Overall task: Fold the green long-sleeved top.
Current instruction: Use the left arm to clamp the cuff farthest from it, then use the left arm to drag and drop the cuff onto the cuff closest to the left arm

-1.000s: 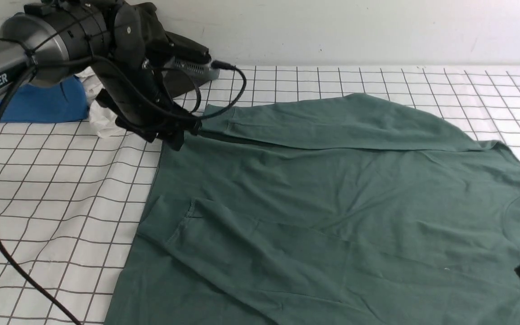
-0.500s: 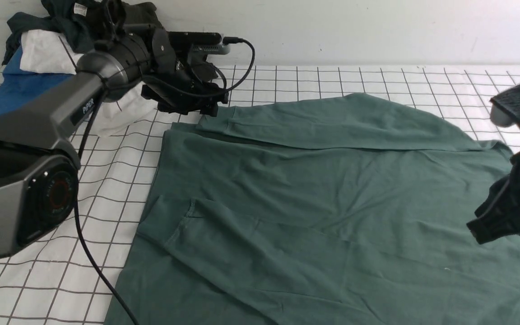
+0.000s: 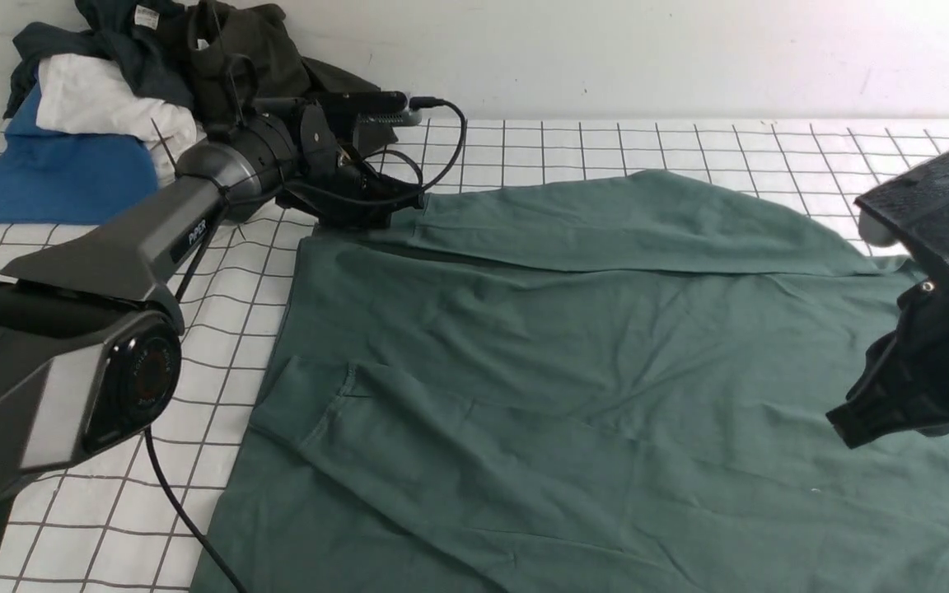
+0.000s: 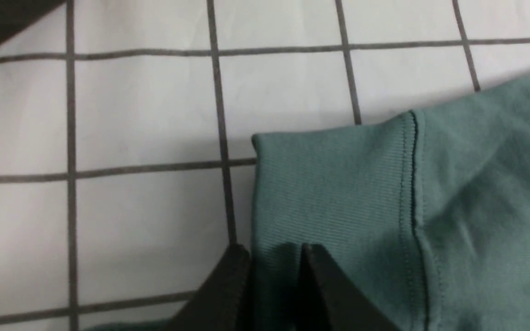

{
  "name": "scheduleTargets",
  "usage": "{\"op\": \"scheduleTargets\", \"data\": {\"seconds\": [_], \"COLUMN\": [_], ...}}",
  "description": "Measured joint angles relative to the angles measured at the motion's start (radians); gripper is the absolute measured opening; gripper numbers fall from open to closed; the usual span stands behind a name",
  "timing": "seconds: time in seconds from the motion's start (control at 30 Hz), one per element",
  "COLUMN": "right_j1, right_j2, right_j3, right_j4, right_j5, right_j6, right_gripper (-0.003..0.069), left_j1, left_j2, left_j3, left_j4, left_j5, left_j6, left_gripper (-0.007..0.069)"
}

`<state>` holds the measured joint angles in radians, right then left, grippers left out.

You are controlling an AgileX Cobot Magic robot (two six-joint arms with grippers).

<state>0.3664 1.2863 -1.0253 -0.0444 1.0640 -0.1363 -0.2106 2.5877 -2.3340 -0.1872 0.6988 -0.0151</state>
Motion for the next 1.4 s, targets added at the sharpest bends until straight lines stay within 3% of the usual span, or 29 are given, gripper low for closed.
{"op": "scheduleTargets", "data": {"seconds": [0.1, 0.27, 0.43, 0.57, 0.73, 0.9, 1.1, 1.27, 1.4], "right_j1": [0.000, 0.000, 0.000, 0.000, 0.001, 0.027, 0.103, 0.149, 0.150], "right_j2": [0.000, 0.000, -0.031, -0.104, -0.220, -0.290, -0.290, -0.290, -0.290], "right_j3": [0.000, 0.000, 0.000, 0.000, 0.000, -0.002, -0.004, -0.005, -0.005], "right_j4": [0.000, 0.000, 0.000, 0.000, 0.000, 0.003, 0.003, 0.008, 0.020], "right_j5": [-0.001, -0.001, 0.001, 0.005, 0.014, 0.024, 0.031, 0.078, 0.163], "right_j6": [0.000, -0.007, -0.007, -0.007, -0.007, -0.004, -0.004, -0.004, -0.004], "right_gripper": [-0.0014, -0.0014, -0.0014, -0.0014, -0.0014, -0.0014, -0.0014, -0.0014, -0.0014], "left_j1": [0.000, 0.007, 0.023, 0.024, 0.024, 0.018, 0.004, 0.004, 0.004], "left_j2": [-0.033, -0.133, -0.279, -0.406, -0.595, -0.768, -0.804, -0.793, -0.805], "left_j3": [-0.021, -0.038, -0.041, 0.085, 0.451, 0.852, 1.084, 1.148, 1.139], "left_j4": [-0.007, -0.069, -0.139, -0.146, -0.151, -0.150, -0.156, -0.146, -0.162], "left_j5": [0.046, 0.147, 0.420, 0.516, 0.516, 0.351, 0.233, 0.200, 0.257], "left_j6": [0.052, 0.115, 0.183, 0.191, 0.215, 0.243, 0.271, 0.285, 0.313], "left_gripper": [0.0013, 0.0002, 0.0002, 0.0002, 0.0002, 0.0002, 0.0006, 0.0085, 0.0268]}}
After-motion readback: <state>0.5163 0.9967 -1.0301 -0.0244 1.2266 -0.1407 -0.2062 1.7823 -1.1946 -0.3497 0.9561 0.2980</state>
